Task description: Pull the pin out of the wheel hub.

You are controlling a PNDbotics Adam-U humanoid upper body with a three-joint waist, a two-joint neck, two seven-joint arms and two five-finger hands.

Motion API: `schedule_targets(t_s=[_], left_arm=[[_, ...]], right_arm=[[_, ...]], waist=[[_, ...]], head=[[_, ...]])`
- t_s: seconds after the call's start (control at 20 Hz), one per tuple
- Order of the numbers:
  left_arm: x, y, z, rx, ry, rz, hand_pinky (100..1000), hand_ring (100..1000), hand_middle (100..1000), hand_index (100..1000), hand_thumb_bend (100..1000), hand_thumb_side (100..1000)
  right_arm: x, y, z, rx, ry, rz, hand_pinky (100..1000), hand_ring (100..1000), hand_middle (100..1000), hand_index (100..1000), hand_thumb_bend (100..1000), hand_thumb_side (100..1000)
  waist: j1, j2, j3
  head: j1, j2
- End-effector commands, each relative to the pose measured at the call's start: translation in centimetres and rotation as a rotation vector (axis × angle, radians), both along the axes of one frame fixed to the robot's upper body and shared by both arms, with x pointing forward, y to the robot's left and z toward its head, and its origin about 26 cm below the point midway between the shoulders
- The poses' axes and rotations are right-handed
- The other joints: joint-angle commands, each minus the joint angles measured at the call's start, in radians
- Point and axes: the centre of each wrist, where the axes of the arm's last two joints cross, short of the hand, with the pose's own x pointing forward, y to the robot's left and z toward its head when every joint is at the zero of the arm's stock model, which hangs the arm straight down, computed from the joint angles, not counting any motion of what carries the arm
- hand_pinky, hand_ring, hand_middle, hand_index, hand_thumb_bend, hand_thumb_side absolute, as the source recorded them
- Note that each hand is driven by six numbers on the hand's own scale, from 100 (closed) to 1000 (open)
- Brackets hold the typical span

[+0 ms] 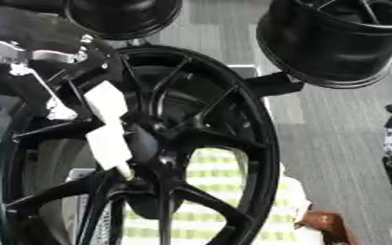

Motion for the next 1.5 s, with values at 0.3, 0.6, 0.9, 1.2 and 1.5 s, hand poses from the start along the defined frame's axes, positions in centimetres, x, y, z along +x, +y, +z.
schedule_targets(t_s=[0.3,0.6,0.9,1.2,1.5], left_arm=[[1.0,0.8,0.8,0.225,0.032,-0.048,839,834,787,852,337,358],[1.6,0.7,0.2,0.214,0.059,-0.059,821,811,754,817,253,355],[1.5,0.4,0.4,0.220,0.054,-0.072,844,835,803,843,377,480],[1.2,0.8,1.4,0.286,-0.015,-0.049,869,860,817,848,508,439],[1.0,0.7,2.3,0.291,-0.049,-0.048,874,868,823,858,546,468]], right_arm=[[-0.1,0.1,0.6,0.002,-0.025,0.003,920,840,671,808,100,680],[-0.1,0.2,0.6,0.008,-0.022,0.002,921,841,672,809,100,681],[-0.1,0.2,0.5,0.011,-0.015,-0.001,921,840,671,809,100,681],[-0.2,0.1,0.4,0.007,-0.016,-0.004,922,840,671,808,100,679],[-0.2,0.0,0.4,0.011,-0.018,-0.007,922,839,670,807,100,678]], waist=[[0.000,-0.014,-0.002],[-0.002,-0.014,-0.004],[0.000,-0.015,-0.002],[0.004,-0.019,0.002],[0.011,-0.024,0.006]], head=[[0.005,-0.011],[0.005,-0.012],[0.004,-0.009],[0.000,-0.009],[-0.001,-0.011]])
